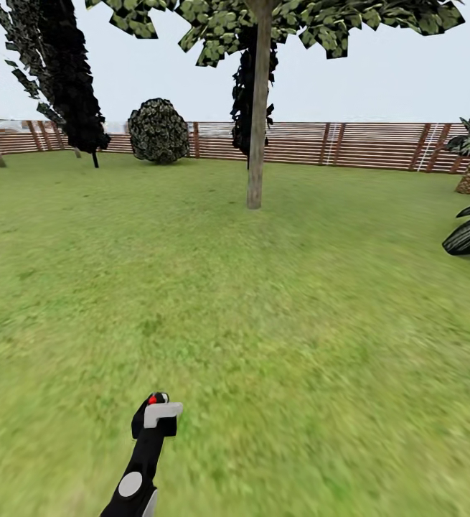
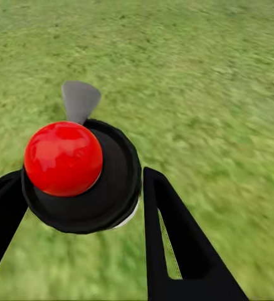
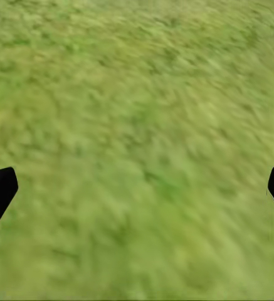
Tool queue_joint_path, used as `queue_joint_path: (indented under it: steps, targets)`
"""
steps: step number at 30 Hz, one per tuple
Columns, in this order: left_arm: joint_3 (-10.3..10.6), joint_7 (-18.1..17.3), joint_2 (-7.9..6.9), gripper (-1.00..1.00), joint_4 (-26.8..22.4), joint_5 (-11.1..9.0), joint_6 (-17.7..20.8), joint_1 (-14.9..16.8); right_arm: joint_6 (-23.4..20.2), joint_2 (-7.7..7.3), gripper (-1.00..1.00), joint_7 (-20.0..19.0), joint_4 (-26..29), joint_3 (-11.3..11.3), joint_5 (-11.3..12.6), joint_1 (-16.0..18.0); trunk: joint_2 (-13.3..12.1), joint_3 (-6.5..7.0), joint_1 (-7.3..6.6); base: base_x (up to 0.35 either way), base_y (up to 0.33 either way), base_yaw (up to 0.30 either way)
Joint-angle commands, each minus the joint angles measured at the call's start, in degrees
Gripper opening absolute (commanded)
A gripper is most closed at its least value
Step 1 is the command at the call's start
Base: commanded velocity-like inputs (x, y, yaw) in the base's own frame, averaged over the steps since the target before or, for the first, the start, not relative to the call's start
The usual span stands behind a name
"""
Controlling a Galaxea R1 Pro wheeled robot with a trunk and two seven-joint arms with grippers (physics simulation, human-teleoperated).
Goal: In the garden, pick up the pesticide atomizer on the floor and spray pesticide onto both trees until each tree trunk is fully covered.
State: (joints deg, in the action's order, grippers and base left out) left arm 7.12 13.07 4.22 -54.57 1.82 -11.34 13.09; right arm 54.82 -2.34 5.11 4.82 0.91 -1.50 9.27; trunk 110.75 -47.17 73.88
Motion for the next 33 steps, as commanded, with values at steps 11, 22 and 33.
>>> queue_joint_path:
  steps: [11, 22, 33]
  targets:
    - [0.1, 0.0, 0.08, -1.0, -0.5, 0.0, 0.0, 0.0, -0.3, 0.3, 1.0, -0.1, 12.5, 0.0, 0.0, 0.0, 0.0, 0.0, 0.0, 0.341, -0.072, 0.0]
    - [0.0, 0.0, -0.01, -1.0, -1.0, 0.1, 0.8, -0.1, -3.1, -1.11, 1.0, -0.3, 13.0, 0.0, -0.1, 0.0, 0.0, 0.0, 0.0, 0.341, -0.072, 0.0]
    - [0.0, 0.0, -0.04, -1.0, -0.9, 0.1, 0.9, -0.1, -9.6, -1.02, 1.0, -0.2, 13.0, 0.1, -0.2, 2.4, 0.0, 0.0, 0.0, 0.34, -0.072, 0.0]
